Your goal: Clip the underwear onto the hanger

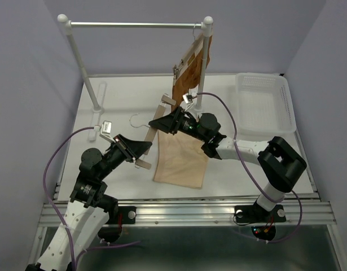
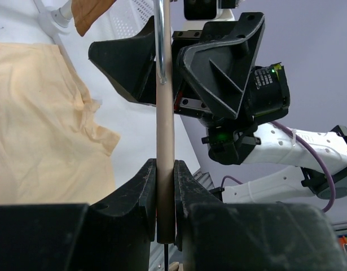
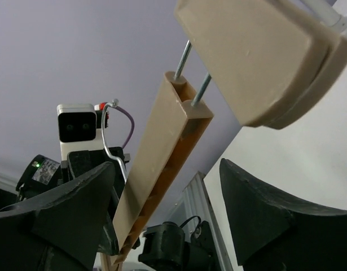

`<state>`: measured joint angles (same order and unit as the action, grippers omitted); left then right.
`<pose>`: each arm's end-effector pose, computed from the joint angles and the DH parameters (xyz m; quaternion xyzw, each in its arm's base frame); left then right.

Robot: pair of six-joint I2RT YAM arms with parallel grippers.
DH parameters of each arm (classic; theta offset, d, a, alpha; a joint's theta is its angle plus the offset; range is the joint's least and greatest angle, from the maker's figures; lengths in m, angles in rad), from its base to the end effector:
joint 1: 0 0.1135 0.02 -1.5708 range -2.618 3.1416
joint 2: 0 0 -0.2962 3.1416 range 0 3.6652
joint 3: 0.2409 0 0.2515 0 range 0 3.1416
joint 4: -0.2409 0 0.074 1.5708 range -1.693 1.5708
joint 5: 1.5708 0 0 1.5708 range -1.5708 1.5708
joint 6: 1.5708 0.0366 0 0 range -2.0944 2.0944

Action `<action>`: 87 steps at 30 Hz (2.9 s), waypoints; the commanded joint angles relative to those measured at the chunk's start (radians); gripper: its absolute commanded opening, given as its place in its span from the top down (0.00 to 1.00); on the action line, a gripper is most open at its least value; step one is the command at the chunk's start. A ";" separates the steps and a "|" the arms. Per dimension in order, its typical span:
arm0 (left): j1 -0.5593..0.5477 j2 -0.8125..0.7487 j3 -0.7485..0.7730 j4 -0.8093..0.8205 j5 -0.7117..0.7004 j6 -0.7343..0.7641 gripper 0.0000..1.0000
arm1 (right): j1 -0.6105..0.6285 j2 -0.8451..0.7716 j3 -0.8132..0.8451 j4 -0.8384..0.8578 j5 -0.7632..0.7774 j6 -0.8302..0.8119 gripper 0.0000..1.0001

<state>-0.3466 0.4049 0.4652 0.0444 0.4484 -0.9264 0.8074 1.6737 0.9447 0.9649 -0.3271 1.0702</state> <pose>0.0833 -0.0470 0.3160 -0.0282 0.6724 -0.5503 0.4942 0.2530 0.2814 0.3156 -0.0468 0.6222 0.6848 0.3765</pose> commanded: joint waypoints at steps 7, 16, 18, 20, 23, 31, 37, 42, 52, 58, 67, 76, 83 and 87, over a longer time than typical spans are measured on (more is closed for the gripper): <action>-0.006 0.006 -0.003 0.104 0.035 -0.002 1.00 | 0.035 0.026 0.036 0.216 -0.013 0.076 0.53; -0.008 0.023 0.015 0.107 0.030 -0.005 1.00 | 0.035 0.015 -0.010 0.307 -0.009 0.120 0.96; -0.008 0.026 0.027 0.109 0.038 0.001 1.00 | 0.035 0.006 -0.015 0.302 0.002 0.126 0.99; -0.008 0.029 0.042 0.094 0.050 0.009 0.96 | 0.035 -0.008 -0.021 0.288 0.011 0.119 0.99; -0.008 0.032 0.070 0.046 0.052 0.032 0.54 | 0.035 -0.028 -0.040 0.275 0.023 0.103 0.99; -0.008 0.015 0.070 0.000 0.124 0.035 0.01 | -0.025 -0.120 -0.073 0.143 -0.039 0.066 0.99; -0.009 -0.005 0.049 -0.037 0.168 0.052 0.01 | -0.128 -0.232 -0.176 0.107 -0.113 0.063 0.99; -0.008 0.012 0.006 0.070 0.286 0.031 0.01 | -0.197 -0.318 -0.208 0.072 -0.177 0.056 0.99; -0.020 0.163 -0.045 0.328 0.417 -0.012 0.01 | -0.267 -0.367 -0.208 0.064 -0.282 0.079 0.99; -0.048 0.195 -0.025 0.391 0.403 -0.008 0.01 | -0.267 -0.365 -0.201 0.057 -0.282 0.077 0.99; -0.114 0.245 -0.034 0.446 0.368 -0.015 0.01 | -0.267 -0.330 -0.185 0.152 -0.283 0.129 0.99; -0.140 0.255 -0.030 0.459 0.340 -0.022 0.01 | -0.267 -0.299 -0.175 0.225 -0.303 0.163 0.99; -0.149 0.282 -0.037 0.460 0.343 -0.028 0.01 | -0.267 -0.259 -0.141 0.276 -0.320 0.197 0.99; -0.157 0.285 -0.027 0.465 0.339 -0.026 0.01 | -0.267 -0.229 -0.132 0.305 -0.328 0.204 0.99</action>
<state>-0.4923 0.6983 0.4313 0.4351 0.7803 -0.9554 0.5442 1.4303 0.7616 1.1465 -0.6331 1.2537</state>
